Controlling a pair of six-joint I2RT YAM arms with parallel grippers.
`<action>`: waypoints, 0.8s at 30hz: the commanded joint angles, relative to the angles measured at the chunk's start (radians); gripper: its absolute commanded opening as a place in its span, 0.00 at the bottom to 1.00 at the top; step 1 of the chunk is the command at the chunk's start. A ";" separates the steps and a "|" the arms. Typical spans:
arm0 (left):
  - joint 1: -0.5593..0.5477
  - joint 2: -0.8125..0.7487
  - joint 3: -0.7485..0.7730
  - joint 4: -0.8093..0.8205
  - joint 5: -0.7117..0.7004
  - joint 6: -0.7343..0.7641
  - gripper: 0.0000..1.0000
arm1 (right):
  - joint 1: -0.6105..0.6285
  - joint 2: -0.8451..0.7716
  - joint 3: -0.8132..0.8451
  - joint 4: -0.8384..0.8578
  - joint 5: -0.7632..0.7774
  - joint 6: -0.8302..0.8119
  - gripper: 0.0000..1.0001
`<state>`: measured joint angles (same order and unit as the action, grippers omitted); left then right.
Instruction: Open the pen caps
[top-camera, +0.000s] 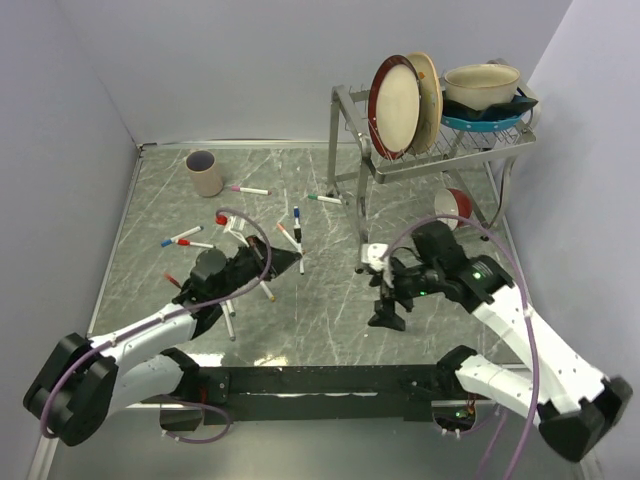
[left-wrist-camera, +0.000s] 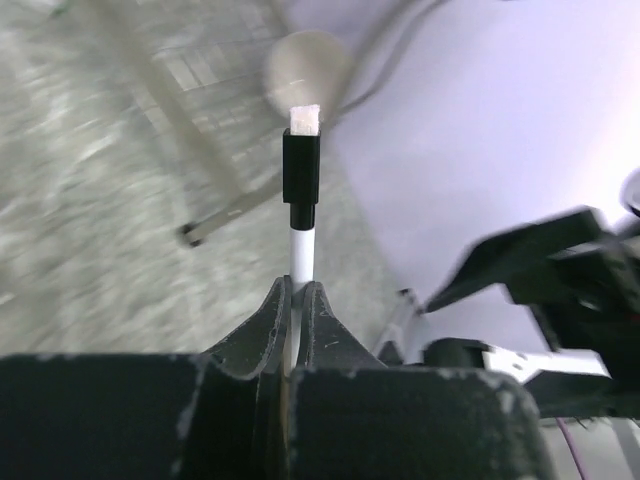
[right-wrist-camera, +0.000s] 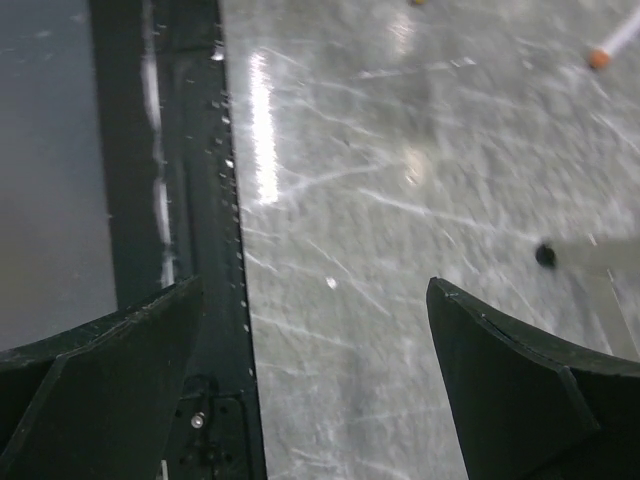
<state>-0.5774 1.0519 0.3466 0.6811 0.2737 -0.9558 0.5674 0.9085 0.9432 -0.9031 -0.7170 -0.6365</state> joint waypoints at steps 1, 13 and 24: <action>-0.042 -0.044 -0.063 0.331 -0.051 -0.049 0.01 | 0.104 0.116 0.118 0.093 0.016 0.142 1.00; -0.144 -0.124 -0.144 0.426 -0.260 -0.092 0.01 | 0.183 0.454 0.313 0.438 0.053 0.701 0.97; -0.159 -0.084 -0.152 0.475 -0.252 -0.104 0.01 | 0.181 0.544 0.368 0.498 0.036 0.808 0.76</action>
<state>-0.7280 0.9623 0.2001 1.0653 0.0280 -1.0451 0.7437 1.4433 1.2495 -0.4675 -0.6849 0.1143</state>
